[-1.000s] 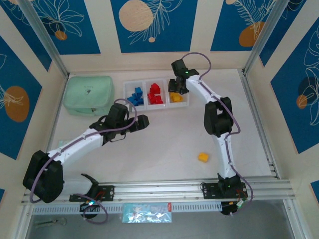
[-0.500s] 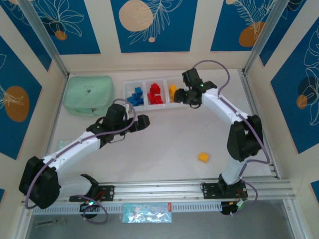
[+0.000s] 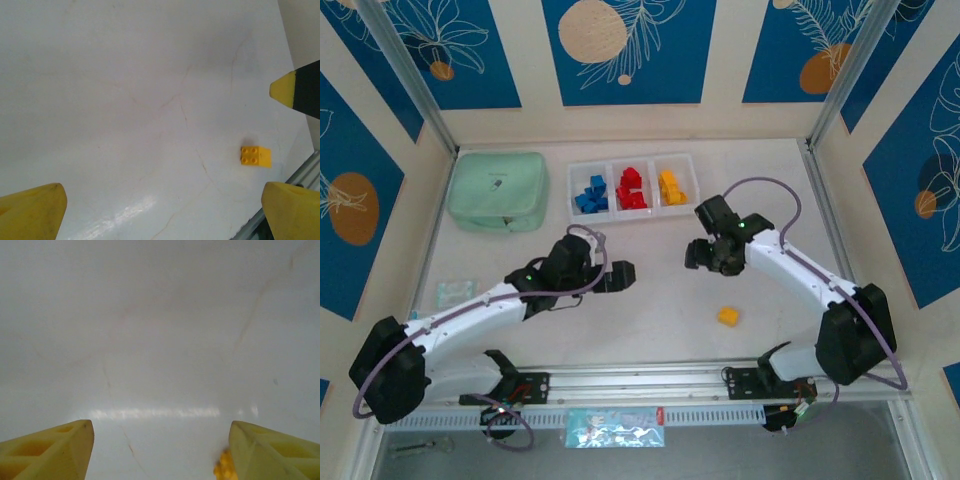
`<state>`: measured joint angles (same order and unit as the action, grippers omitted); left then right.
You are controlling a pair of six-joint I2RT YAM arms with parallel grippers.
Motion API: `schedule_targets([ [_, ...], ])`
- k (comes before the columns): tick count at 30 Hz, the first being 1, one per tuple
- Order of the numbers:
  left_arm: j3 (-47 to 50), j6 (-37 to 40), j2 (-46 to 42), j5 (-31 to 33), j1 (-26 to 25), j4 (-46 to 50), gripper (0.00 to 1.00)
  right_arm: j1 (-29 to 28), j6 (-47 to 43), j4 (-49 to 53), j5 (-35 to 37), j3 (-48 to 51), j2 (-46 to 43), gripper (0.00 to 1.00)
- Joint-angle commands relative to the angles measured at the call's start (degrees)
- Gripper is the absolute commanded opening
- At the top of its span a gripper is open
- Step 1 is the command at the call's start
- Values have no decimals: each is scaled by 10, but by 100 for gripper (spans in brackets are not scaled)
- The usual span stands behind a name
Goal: Sort the legos into containers by color
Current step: Pick up the lego from the bottom-right of the table.
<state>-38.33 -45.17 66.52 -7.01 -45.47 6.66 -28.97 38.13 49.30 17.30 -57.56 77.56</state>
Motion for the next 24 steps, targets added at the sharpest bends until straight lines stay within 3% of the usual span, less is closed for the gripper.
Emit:
schedule_targets([
  [1,11,0,7,10,-20,-37,99,-8,78,65,26,42,-27,75],
  [15,25,59,19,-12,-64,-63,99,-87,263,175,55,125,-76,89],
  [20,23,61,23,-5,-63,-55,99,-94,276,107,6,165,-68,90],
  [24,15,66,30,-2,-63,-38,99,-69,255,55,-17,186,-55,86],
])
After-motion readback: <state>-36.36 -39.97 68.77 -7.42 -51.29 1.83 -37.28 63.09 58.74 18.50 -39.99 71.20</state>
